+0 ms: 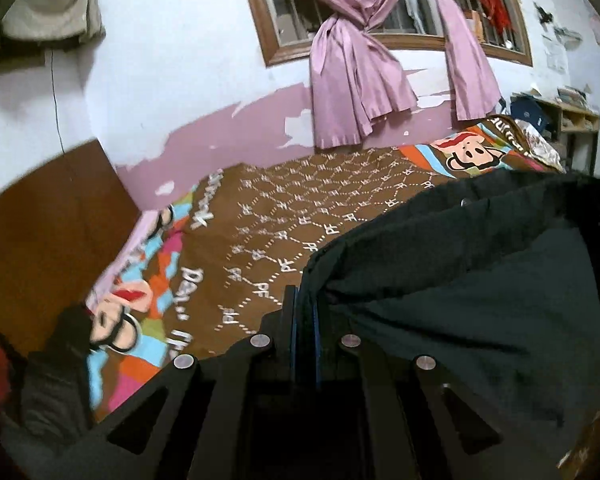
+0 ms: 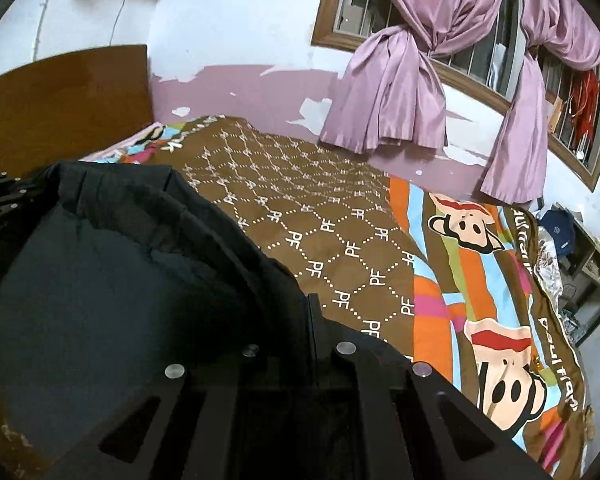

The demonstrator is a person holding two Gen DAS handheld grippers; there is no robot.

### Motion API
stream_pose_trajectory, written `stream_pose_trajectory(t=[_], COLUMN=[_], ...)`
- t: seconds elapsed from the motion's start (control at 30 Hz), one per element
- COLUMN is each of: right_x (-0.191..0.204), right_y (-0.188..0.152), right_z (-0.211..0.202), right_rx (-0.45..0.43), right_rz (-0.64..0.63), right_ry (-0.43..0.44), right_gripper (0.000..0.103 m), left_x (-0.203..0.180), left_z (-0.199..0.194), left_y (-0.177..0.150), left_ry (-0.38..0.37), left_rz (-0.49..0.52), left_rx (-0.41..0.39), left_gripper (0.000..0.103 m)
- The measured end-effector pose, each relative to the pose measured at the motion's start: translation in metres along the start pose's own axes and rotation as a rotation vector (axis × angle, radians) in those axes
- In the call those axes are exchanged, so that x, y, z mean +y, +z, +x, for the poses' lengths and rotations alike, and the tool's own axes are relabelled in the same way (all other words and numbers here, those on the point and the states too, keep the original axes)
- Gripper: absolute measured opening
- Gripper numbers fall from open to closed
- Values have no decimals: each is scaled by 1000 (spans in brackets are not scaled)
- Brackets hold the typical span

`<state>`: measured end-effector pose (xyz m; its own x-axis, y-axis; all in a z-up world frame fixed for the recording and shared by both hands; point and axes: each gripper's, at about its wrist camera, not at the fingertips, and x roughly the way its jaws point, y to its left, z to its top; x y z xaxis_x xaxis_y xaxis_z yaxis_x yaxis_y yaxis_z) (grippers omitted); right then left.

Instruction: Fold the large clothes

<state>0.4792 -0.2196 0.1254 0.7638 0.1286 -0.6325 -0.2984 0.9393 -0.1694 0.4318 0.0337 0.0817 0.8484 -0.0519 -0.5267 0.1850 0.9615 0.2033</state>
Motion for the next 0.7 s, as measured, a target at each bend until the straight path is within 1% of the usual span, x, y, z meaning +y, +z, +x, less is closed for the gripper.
stream_pose_trajectory(t=[0.1,0.2,0.23,0.33,0.4,0.43,0.47,0.5,0.53,0.57,0.6,0.63,0.67,0.7], right_x=[0,0,0,0,-1,-2,-3,-5,-7,-10,-14,-16,-20,-22], right_y=[-6,-13,-16,-20,-22,-23,-23,-24,-24,-24,-23,-22,-21,-20], right_z=[20,39,44,54,57,59,60,60,59,56,52,50,43,38], right_rx=[11,38,46,54,53,53,55,56,52,45,35,26,14,13], right_rz=[-13,0,8,21,25,30,39,51,67,88,111,124,149,174], right_ry=[-7,2,11,26,25,25,25,25,31,36,34,37,39,34], right_gripper=[8,9,11,12,13,16,17,22,29,34,44,51,55,61], left_x=[0,-6,-6,-5,-5,-4,-3,-1,1,3,5,9,12,18], left_z=[25,45,51,67,74,75,76,76,75,72,68,62,57,50], left_y=[2,2,1,-6,-9,-11,-11,-11,-10,-9,-8,-6,-6,-7], left_ry=[-14,-5,-8,-31,-37,-40,-39,-37,-41,-47,-55,-71,-102,-154], left_rz=[-23,12,11,-22,-24,-26,-32,-43,-58,-70,-84,-106,-126,-158], left_rx=[21,39,47,76,80,83,83,81,75,65,50,24,4,-24], left_gripper=[4,4,4,6,9,11,16,29,38,57,72,78,83,83])
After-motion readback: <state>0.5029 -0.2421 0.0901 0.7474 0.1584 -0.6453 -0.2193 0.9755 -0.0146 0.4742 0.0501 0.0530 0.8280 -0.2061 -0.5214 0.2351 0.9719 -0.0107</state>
